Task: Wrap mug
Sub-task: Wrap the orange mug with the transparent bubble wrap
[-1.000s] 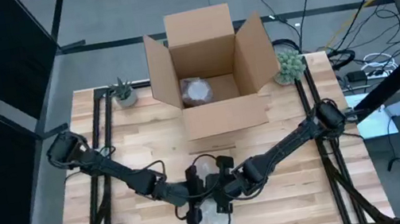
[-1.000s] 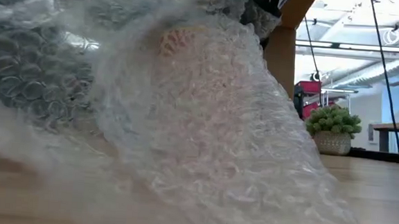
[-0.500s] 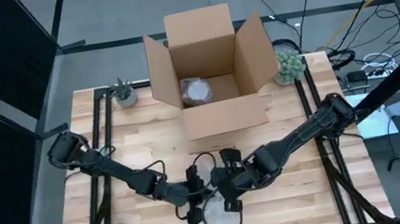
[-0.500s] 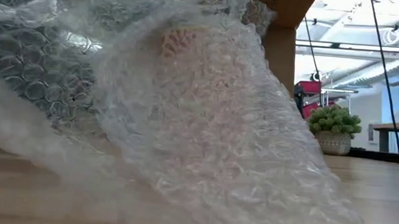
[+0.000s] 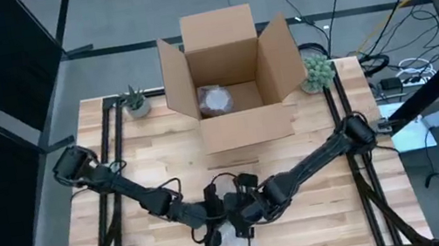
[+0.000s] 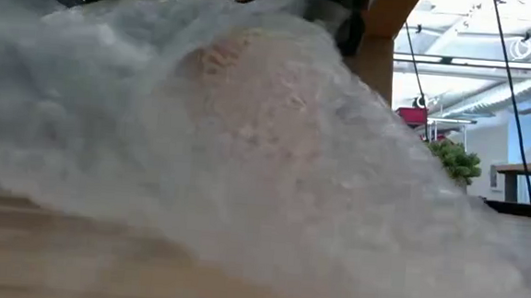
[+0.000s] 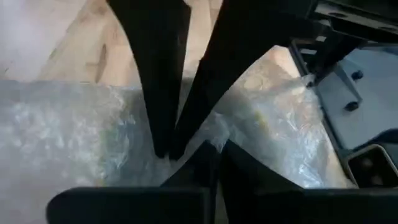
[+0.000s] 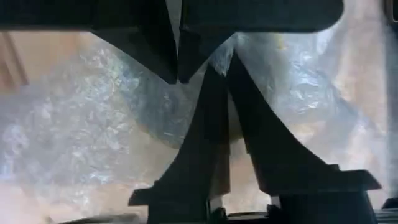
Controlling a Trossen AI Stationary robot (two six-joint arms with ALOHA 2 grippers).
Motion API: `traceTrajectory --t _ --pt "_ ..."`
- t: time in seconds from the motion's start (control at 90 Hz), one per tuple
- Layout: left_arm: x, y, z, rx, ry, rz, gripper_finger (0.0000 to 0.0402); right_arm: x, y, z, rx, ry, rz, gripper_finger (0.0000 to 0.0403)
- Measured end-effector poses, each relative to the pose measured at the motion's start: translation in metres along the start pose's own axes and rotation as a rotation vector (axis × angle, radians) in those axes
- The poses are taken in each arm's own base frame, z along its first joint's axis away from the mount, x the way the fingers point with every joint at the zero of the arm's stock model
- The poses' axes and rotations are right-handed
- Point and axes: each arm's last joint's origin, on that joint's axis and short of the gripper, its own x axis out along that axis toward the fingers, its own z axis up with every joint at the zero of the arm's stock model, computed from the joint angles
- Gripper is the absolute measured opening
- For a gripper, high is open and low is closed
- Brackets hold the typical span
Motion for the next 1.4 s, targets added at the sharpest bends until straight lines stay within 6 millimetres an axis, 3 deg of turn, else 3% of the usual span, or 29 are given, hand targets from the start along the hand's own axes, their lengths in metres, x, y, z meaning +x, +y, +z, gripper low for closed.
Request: traceTrajectory --t 0.378,0.944,1.056,1.2,1.4 --pt "-0.002 0.0 0.002 -0.011 -0.004 -0.01 0.0 0.011 0.005 -0.006 0.011 0.017 -0.021 0.0" --pt "-0.012 0.006 0.011 -0.017 0.057 -0.072 0.0005 0.011 0.011 -0.009 -0.007 -0.031 -0.036 0.0" --pt "-0.012 0.007 0.013 0.002 0.064 -0.112 0.0036 0.011 0.012 -0.009 -0.011 -0.024 -0.032 0.0" --pt "-0.017 0.009 0.02 0.0 0.072 -0.179 0.0105 0.012 0.011 -0.01 -0.014 -0.013 -0.033 0.0" --pt "-0.052 0.01 0.046 0.008 0.114 -0.108 0.0177 0.012 0.012 -0.01 -0.017 -0.013 -0.03 0.0"
